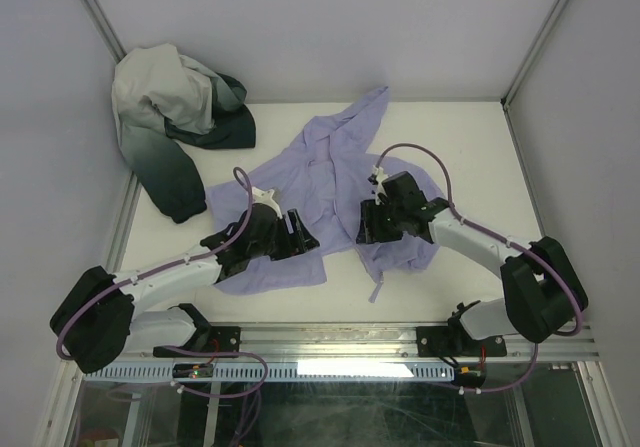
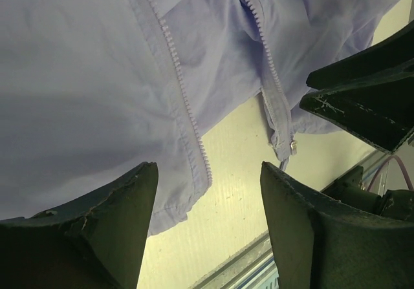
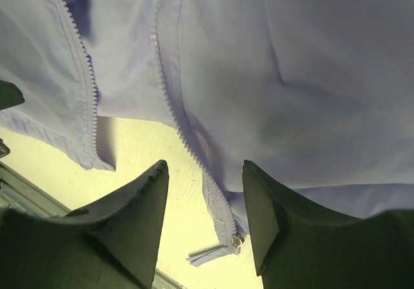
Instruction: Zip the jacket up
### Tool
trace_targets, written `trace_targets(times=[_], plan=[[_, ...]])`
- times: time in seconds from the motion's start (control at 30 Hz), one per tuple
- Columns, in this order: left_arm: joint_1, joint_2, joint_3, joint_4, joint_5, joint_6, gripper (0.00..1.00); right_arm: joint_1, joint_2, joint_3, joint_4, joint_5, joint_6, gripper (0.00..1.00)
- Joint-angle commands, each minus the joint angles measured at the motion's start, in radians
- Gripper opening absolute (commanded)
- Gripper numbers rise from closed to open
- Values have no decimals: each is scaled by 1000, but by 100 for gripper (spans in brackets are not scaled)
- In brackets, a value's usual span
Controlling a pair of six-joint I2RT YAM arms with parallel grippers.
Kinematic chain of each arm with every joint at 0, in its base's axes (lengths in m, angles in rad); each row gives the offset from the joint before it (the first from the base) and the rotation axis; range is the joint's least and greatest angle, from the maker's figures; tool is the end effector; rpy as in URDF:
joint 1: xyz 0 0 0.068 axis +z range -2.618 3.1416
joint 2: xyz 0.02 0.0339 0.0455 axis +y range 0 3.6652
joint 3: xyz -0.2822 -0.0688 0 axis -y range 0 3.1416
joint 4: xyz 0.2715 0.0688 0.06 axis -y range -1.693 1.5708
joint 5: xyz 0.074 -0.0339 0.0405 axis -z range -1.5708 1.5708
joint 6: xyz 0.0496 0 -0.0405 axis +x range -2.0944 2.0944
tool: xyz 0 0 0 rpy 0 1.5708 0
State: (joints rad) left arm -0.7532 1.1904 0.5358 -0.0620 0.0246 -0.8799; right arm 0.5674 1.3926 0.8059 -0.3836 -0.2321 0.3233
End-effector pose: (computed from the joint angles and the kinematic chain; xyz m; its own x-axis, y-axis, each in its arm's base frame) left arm 0.1891 -0.1789 0.1767 -0.8427 -0.2660 -0.4680 0.0751 0.8029 -0.5914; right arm 0.2455 0.1700 0.1900 -0.8607 -0.1819 -0.4755 -0.3788 0.8528 0.3595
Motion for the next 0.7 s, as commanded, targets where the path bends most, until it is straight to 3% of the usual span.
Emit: trace_targets(times=[0.0,0.37,0.67], plan=[[-5,-46,-12,26,-26,-21,66,26,-27,-30,114,-47,35,52],[-6,-66,-10,12,-28,-21,66,137,31,-28,158,-74,78,51],[-7,-76,-15,12,-26,-21,66,269,126,67,143,-69,106,50]])
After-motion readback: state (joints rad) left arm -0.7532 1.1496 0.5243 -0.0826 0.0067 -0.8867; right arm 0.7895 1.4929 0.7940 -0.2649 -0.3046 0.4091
